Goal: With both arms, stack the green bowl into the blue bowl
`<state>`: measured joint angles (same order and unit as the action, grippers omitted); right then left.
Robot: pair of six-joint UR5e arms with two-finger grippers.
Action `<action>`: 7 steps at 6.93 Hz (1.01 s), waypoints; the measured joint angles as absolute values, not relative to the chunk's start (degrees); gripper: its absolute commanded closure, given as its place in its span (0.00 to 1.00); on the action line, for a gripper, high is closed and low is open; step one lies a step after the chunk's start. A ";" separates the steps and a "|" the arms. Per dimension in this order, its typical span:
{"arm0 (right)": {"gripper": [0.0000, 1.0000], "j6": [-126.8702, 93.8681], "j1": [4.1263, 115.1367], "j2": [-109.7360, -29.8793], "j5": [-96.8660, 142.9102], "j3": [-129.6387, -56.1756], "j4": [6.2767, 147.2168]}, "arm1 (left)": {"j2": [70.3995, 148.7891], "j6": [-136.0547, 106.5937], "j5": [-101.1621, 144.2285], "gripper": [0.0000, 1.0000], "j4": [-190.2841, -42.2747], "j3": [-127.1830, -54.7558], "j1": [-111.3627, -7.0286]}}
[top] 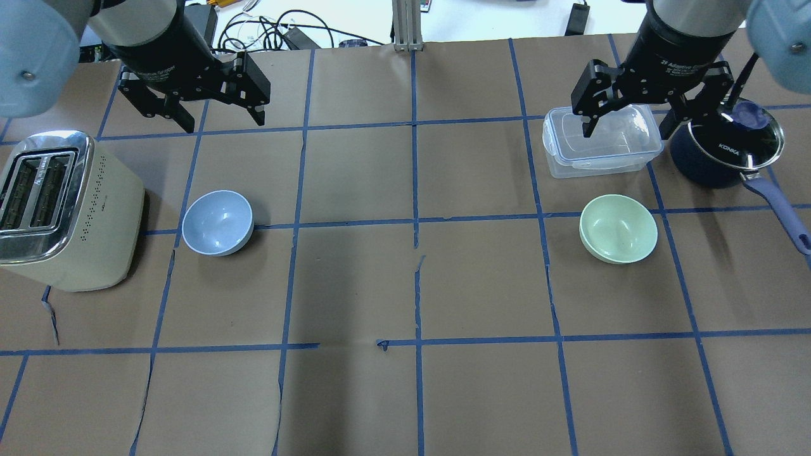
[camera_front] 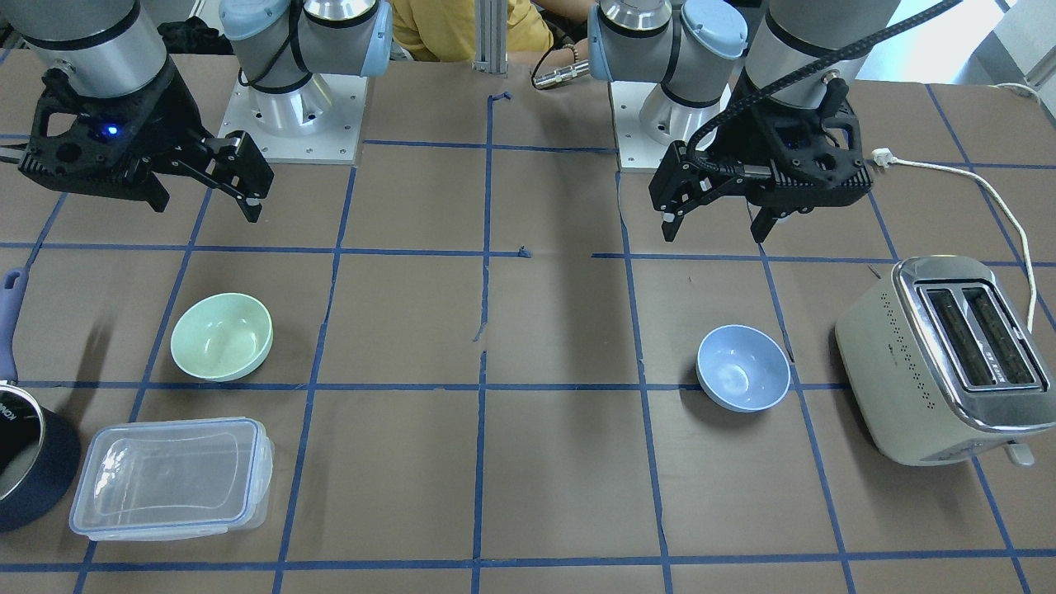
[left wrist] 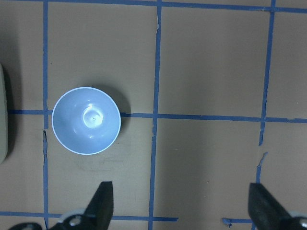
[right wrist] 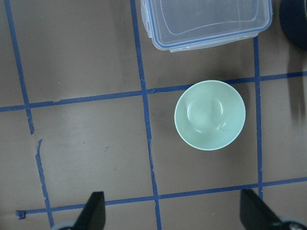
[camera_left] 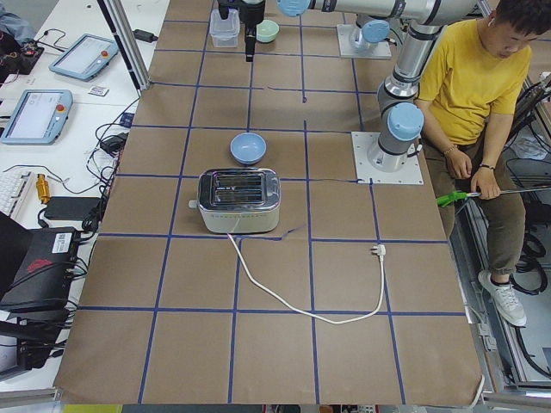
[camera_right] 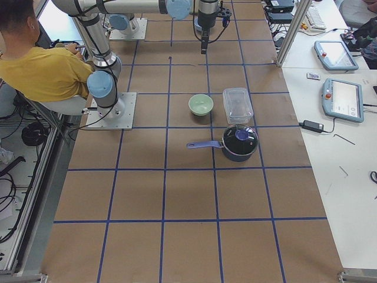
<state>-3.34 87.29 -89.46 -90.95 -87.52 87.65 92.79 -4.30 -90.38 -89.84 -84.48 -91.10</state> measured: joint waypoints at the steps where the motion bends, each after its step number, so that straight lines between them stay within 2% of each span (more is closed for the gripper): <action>1: 0.00 -3.34 87.30 -89.57 -91.00 -87.55 87.54 | 92.89 -4.30 -90.18 0.00 -89.81 -84.44 -91.11; 7: 0.00 -3.32 87.34 -89.91 -91.19 -87.07 86.21 | 92.63 -4.31 -90.67 0.00 -90.23 -84.47 -91.42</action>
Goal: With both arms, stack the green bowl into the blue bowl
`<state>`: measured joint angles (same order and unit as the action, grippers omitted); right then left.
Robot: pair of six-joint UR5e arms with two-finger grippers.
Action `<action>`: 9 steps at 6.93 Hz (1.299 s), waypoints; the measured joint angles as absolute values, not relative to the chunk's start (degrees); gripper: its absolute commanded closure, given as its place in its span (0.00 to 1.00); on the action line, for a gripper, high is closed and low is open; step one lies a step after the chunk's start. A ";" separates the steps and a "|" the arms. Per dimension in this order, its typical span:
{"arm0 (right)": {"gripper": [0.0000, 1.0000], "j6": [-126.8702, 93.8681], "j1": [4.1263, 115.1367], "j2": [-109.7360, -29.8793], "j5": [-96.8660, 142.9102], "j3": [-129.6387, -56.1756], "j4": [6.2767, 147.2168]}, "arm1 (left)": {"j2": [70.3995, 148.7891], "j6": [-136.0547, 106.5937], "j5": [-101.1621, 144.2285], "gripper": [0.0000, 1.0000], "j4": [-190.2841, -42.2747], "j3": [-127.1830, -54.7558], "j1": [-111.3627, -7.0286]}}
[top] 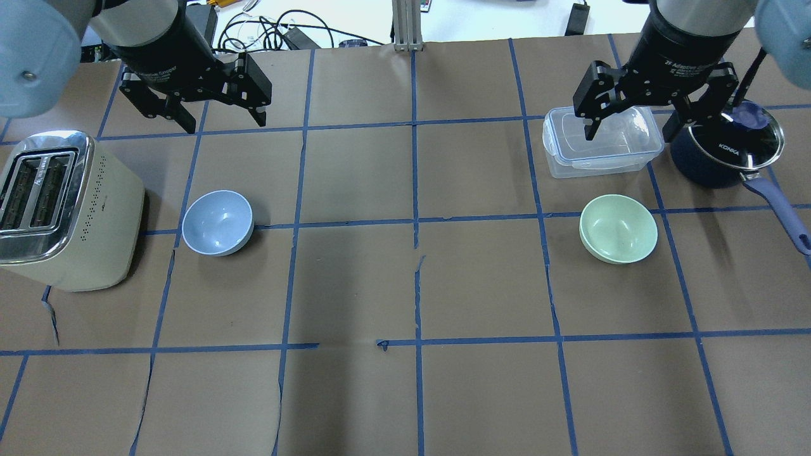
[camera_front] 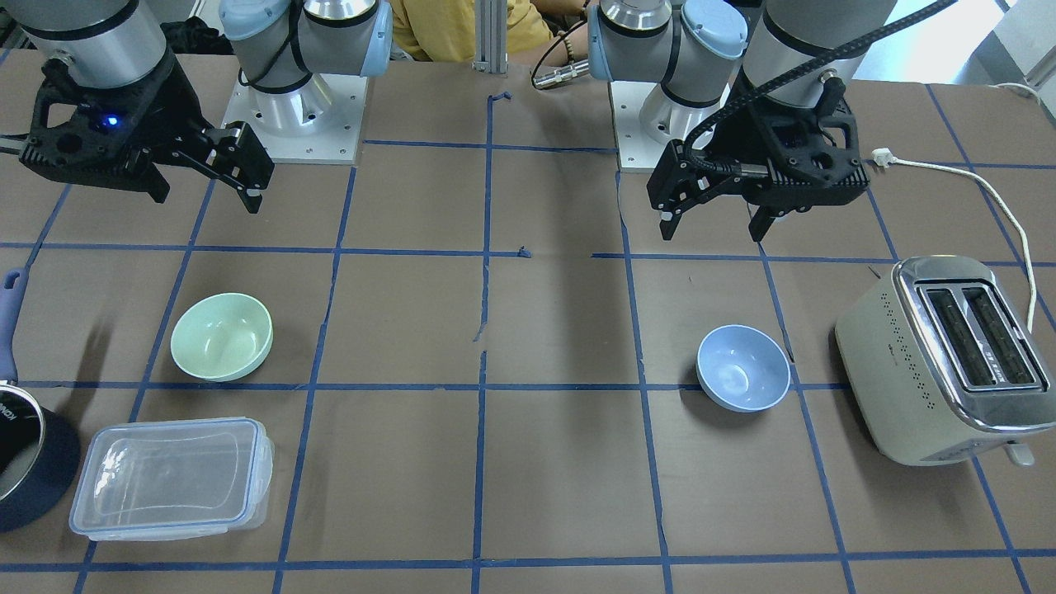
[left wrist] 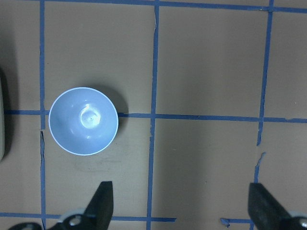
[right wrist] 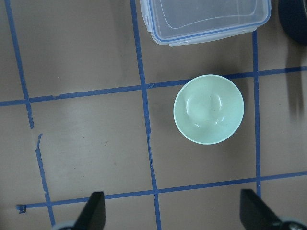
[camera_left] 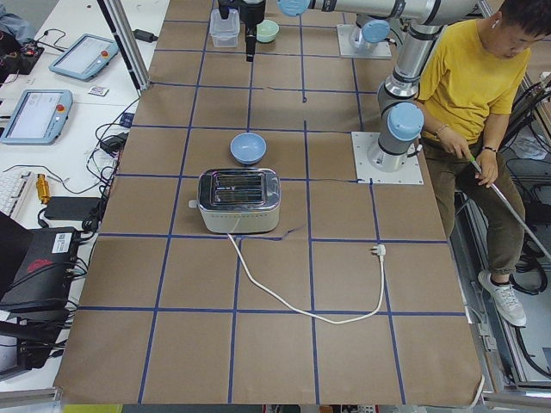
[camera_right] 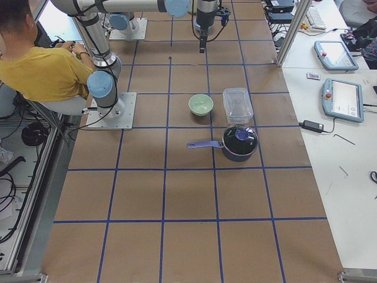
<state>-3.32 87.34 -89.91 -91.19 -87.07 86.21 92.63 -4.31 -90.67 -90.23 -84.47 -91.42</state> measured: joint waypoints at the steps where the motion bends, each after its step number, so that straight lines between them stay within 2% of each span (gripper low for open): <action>1: 0.00 -3.28 87.31 -89.90 -91.36 -87.04 86.42 | 92.60 -4.29 -90.77 0.00 -90.40 -84.35 -91.30; 9: 0.00 -3.25 87.28 -90.91 -91.84 -86.83 85.76 | 92.08 -4.11 -90.82 0.00 -90.31 -84.59 -90.65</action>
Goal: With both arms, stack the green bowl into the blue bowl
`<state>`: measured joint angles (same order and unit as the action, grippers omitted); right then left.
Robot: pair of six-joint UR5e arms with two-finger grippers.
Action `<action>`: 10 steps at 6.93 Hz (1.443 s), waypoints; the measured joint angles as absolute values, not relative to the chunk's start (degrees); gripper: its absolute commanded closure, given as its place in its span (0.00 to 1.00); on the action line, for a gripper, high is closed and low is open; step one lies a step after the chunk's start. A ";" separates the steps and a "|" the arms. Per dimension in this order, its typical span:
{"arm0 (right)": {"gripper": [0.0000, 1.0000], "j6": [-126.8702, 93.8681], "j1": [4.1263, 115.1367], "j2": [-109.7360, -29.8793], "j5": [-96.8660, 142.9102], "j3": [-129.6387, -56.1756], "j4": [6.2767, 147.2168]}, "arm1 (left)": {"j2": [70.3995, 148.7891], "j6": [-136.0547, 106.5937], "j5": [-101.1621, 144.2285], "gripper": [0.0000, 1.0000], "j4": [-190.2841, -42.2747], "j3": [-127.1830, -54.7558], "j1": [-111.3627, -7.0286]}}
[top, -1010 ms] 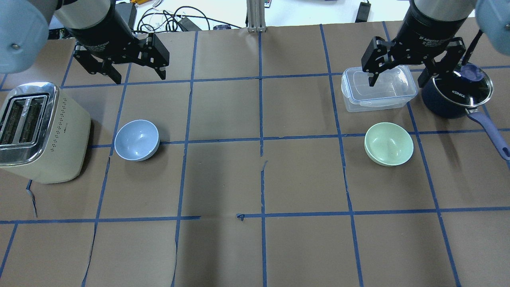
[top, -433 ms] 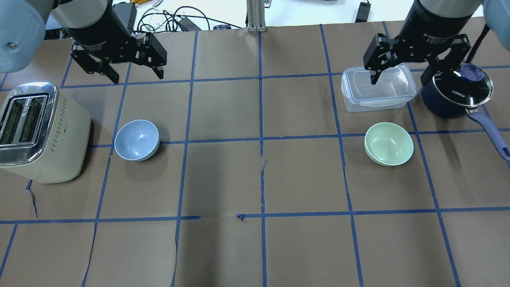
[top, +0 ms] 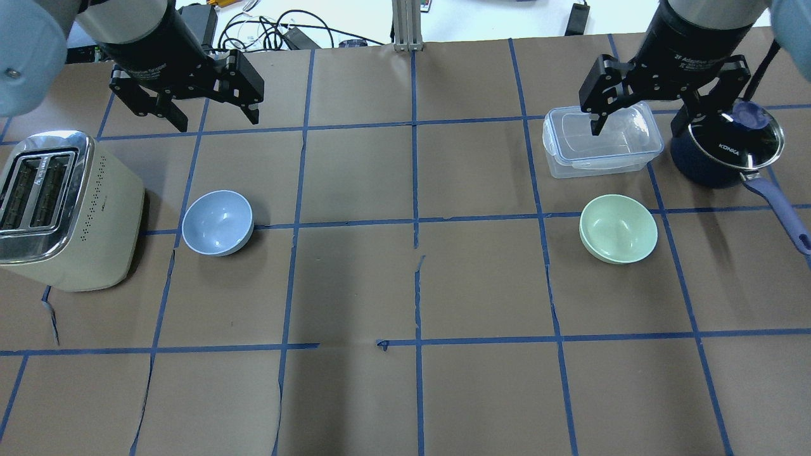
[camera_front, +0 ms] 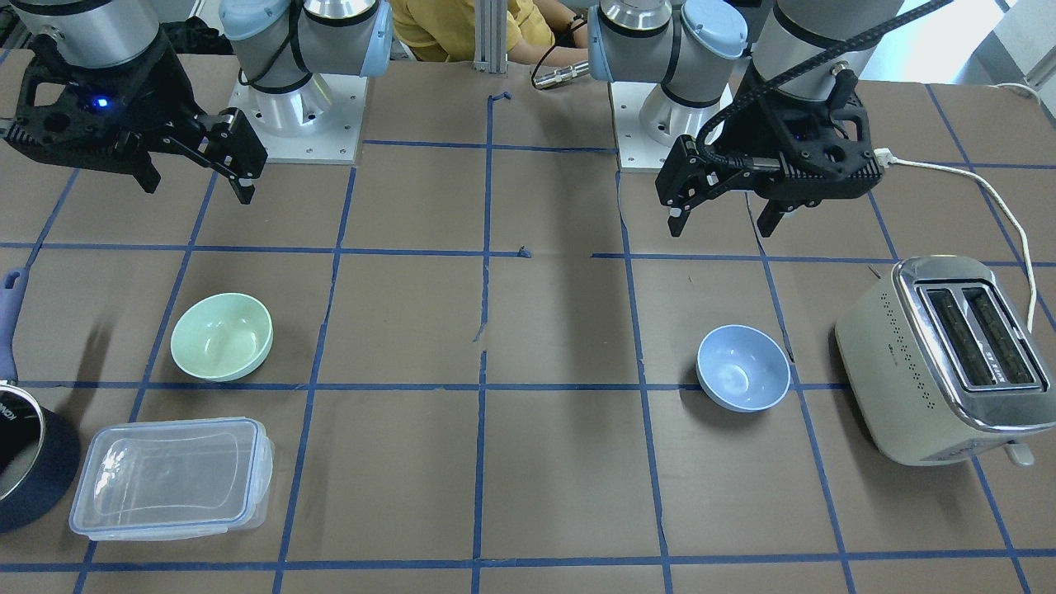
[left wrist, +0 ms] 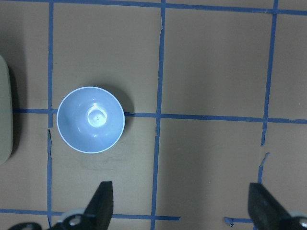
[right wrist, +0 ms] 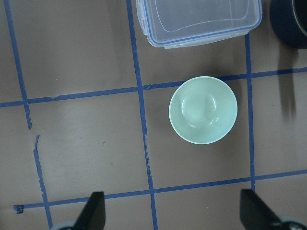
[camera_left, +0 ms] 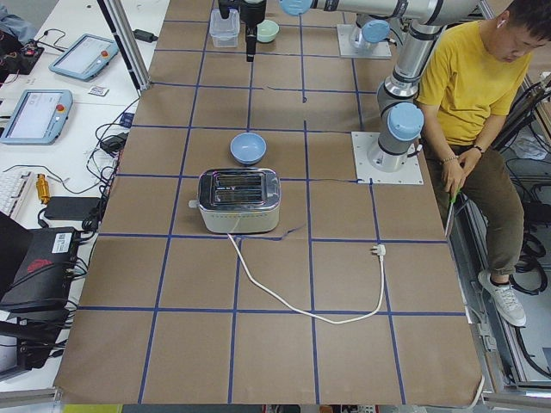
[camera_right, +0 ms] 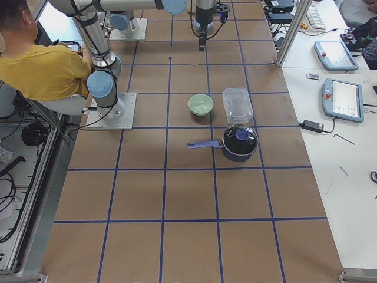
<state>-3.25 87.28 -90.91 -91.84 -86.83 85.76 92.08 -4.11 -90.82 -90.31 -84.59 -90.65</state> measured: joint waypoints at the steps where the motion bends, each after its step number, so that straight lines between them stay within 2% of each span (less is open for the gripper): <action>1: 0.00 -3.25 87.27 -90.94 -91.86 -86.94 85.72 | 92.07 -4.09 -90.79 0.00 -90.29 -84.65 -90.58; 10: 0.00 -2.69 87.28 -91.30 -91.50 -87.09 85.50 | 91.60 -4.11 -92.21 0.00 -90.84 -84.33 -90.59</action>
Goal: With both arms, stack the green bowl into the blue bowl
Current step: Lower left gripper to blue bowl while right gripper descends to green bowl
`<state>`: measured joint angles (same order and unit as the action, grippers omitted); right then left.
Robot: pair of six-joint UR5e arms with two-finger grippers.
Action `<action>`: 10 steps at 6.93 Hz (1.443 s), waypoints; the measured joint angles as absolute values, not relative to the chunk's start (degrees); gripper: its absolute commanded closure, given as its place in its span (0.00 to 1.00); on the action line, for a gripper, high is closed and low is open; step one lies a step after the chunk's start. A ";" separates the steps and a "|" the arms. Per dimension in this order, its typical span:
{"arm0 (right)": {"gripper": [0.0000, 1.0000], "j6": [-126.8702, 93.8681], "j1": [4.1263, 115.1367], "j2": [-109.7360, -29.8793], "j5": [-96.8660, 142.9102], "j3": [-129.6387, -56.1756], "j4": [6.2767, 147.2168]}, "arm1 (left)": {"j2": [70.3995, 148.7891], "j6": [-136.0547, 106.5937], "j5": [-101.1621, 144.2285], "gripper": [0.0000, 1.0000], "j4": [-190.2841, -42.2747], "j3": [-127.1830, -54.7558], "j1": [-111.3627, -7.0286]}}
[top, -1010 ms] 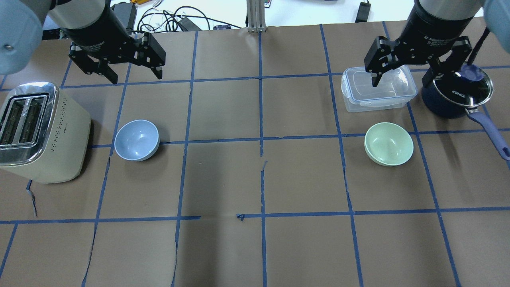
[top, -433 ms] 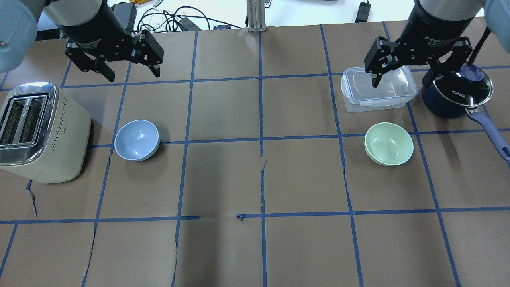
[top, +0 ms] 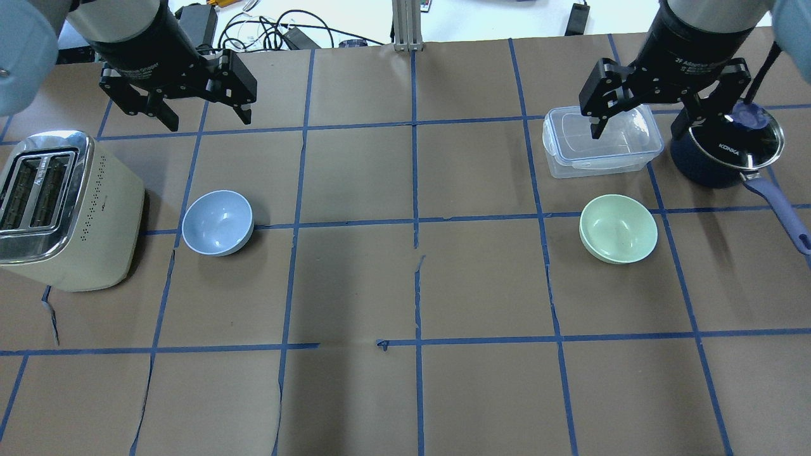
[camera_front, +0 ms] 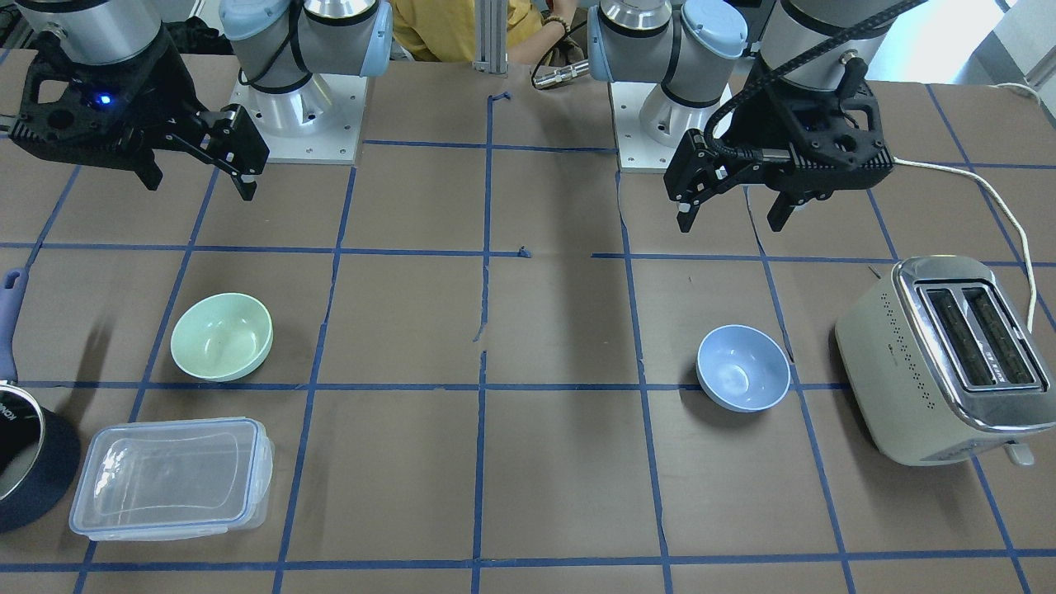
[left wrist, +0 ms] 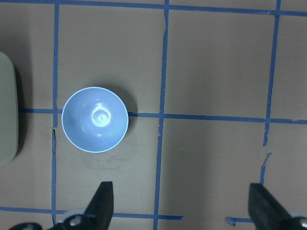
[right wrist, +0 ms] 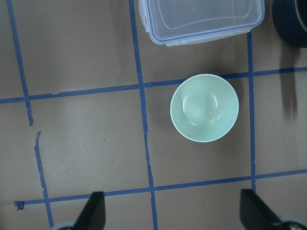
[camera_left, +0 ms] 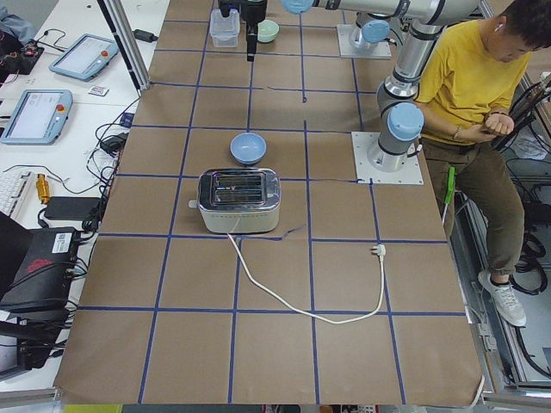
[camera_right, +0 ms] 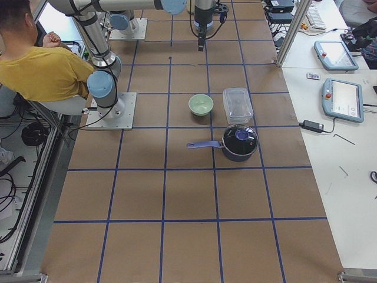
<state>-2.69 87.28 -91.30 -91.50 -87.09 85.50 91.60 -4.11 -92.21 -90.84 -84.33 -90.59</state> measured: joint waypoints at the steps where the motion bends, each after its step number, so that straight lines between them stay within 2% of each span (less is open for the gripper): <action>1: 0.00 -2.65 87.28 -91.34 -91.42 -87.09 85.46 | 91.76 -3.95 -92.39 0.00 -90.89 -84.51 -90.46; 3: 0.00 -2.64 87.25 -91.54 -91.33 -87.06 84.89 | 93.20 4.74 -92.40 0.00 -90.29 -86.41 -85.24; 4: 0.00 -2.64 87.22 -91.61 -91.34 -86.94 84.05 | 93.99 10.31 -92.12 0.00 -87.18 -90.14 -79.64; 7: 0.00 -1.72 86.74 -90.64 -91.46 -87.12 83.64 | 98.18 17.67 -93.07 0.00 -65.07 -106.08 -71.88; 9: 0.00 -1.53 86.54 -85.79 -91.62 -87.43 86.78 | 101.84 19.87 -94.04 0.00 -56.64 -109.70 -71.11; 10: 0.00 -1.64 86.52 -82.94 -91.82 -87.99 89.40 | 104.11 22.78 -94.14 0.28 -54.32 -109.96 -70.54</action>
<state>-1.64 86.52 -82.94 -91.82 -87.99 89.40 104.11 22.78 -94.14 -54.32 -109.96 -70.54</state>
